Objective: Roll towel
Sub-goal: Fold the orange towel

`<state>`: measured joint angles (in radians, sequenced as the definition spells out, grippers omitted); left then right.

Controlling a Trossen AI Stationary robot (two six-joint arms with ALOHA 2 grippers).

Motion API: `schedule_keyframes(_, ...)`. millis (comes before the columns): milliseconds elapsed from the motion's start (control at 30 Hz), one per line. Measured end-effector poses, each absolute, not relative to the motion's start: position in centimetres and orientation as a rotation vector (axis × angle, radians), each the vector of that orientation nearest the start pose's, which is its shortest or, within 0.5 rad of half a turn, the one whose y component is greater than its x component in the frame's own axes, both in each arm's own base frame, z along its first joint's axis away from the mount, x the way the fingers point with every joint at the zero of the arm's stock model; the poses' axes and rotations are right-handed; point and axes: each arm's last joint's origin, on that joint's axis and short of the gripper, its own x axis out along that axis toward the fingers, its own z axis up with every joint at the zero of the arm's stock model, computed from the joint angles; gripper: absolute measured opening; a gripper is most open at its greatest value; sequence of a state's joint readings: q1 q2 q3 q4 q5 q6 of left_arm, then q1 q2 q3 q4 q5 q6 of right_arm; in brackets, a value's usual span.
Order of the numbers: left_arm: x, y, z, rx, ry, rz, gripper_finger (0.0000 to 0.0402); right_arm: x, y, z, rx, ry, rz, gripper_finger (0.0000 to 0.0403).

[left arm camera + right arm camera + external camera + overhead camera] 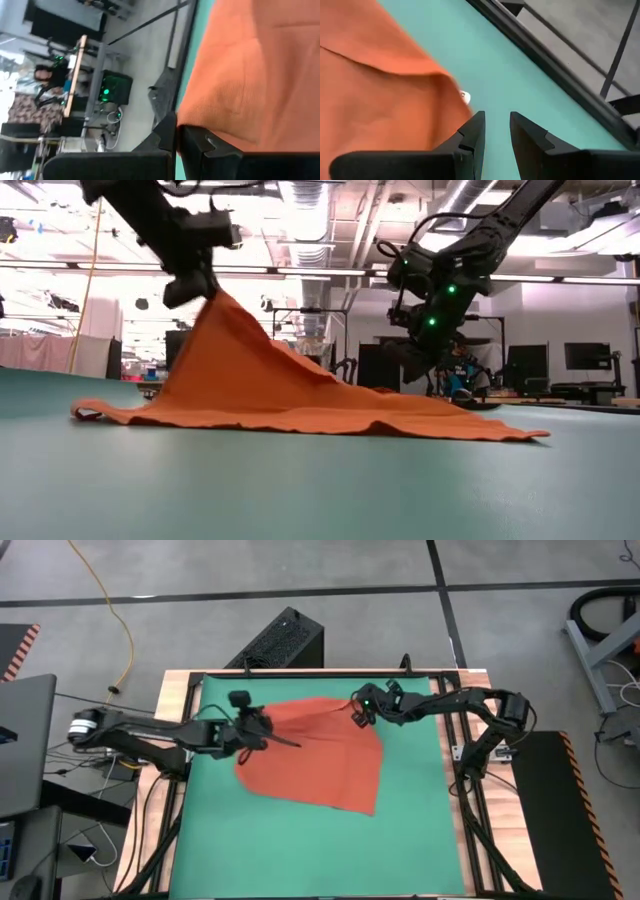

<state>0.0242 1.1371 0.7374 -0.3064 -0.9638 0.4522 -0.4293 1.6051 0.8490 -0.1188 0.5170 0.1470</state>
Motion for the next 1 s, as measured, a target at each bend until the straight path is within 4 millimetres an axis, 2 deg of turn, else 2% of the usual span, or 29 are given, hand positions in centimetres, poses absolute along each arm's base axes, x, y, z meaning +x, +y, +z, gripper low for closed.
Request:
schedule_keyframes(233,18.7,2.8,27.6,0.665,0.775,0.896,0.0000,27.3,-14.6,17.1,-0.014,0.902,-0.847,0.0134)
schedule_keyframes(433,17.2,2.8,28.8,0.578,0.681,0.900,0.0000,27.8,-16.1,17.9,-0.035,0.781,-0.629,0.0186)
schedule_keyframes(600,17.0,2.8,28.9,0.572,0.678,0.895,0.0000,27.7,-17.6,18.7,-0.050,0.654,-0.545,0.0213)
schedule_keyframes(767,16.6,2.8,28.3,0.580,0.734,0.924,0.0000,27.8,-18.9,18.0,-0.025,0.650,-0.512,0.0216)
schedule_keyframes(1000,15.5,2.8,27.8,0.530,0.773,0.967,0.0000,30.6,-19.4,16.2,-0.042,0.697,-0.456,0.0217)
